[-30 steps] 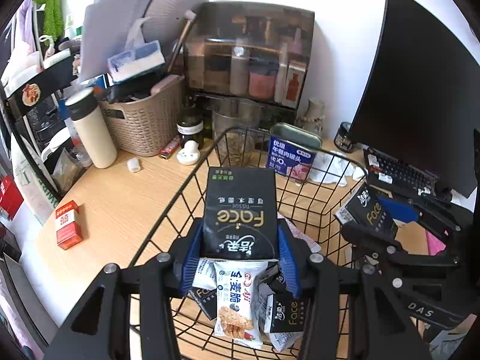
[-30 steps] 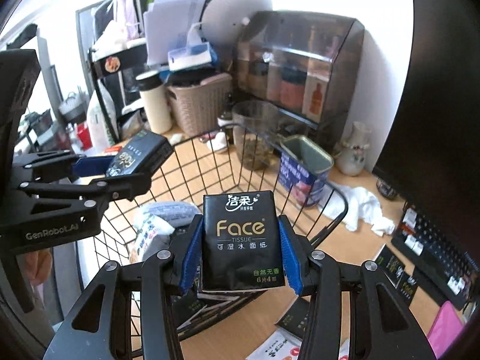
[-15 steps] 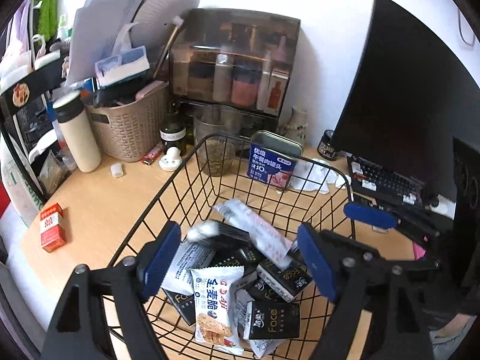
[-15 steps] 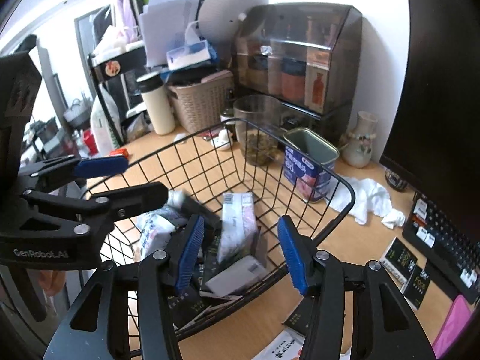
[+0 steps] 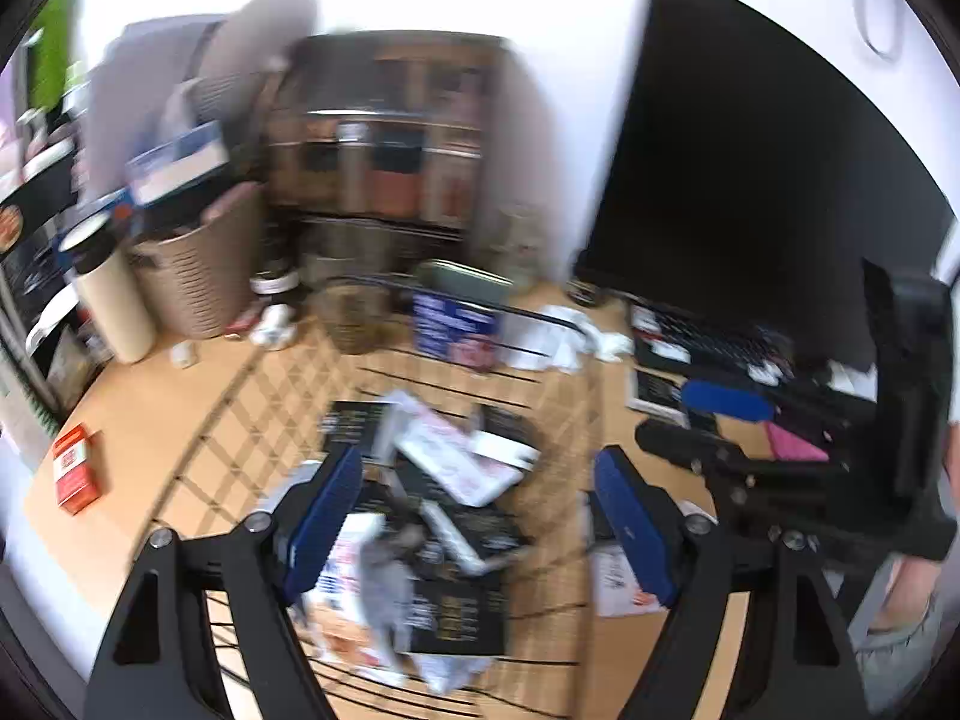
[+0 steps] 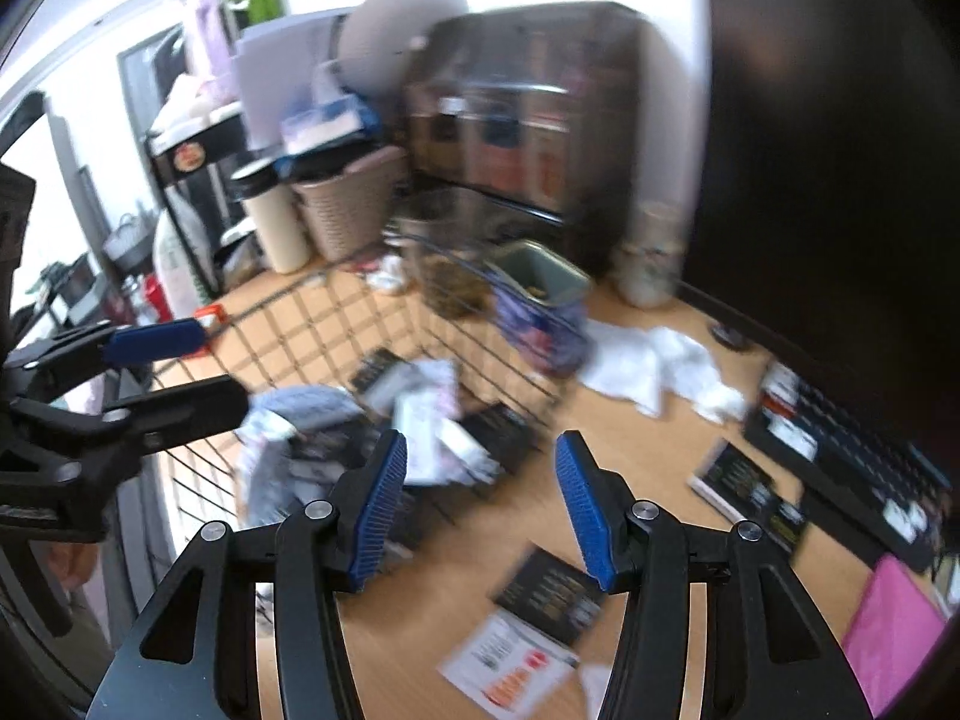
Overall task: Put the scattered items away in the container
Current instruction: 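Move both open tools back over the desk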
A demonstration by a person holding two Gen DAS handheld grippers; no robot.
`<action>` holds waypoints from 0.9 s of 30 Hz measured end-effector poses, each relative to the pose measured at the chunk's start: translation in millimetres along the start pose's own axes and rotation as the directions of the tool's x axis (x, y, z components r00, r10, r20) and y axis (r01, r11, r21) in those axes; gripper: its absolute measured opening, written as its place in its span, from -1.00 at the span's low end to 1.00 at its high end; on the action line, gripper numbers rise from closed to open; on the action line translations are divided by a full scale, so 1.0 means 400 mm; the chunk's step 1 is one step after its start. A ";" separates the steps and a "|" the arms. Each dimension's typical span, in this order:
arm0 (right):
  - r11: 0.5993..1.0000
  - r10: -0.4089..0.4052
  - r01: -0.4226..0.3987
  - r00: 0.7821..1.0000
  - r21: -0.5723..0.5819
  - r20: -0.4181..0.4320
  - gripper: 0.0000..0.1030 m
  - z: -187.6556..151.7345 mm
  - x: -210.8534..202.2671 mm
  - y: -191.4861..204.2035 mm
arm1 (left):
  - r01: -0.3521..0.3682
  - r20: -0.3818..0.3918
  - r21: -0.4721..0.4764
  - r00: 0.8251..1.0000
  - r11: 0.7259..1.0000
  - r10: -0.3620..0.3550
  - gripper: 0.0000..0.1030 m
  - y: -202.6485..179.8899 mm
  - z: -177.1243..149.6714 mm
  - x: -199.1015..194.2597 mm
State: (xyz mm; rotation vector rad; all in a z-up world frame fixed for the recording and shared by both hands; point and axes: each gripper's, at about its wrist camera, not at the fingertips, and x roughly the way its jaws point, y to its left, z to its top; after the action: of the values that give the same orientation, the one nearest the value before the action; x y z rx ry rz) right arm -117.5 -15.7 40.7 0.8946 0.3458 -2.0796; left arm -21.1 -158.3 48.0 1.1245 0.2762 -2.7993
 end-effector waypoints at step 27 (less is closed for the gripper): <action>0.947 -0.052 0.113 0.978 0.299 -0.202 0.03 -0.294 0.105 -0.463 | 0.036 -0.317 0.165 0.948 0.986 0.019 0.59 -0.286 -0.116 0.398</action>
State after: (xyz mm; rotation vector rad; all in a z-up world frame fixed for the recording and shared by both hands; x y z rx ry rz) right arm -223.3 136.2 -84.5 1.2940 0.1600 -2.1661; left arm -123.7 -42.5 -81.0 1.6197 0.0685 -2.6791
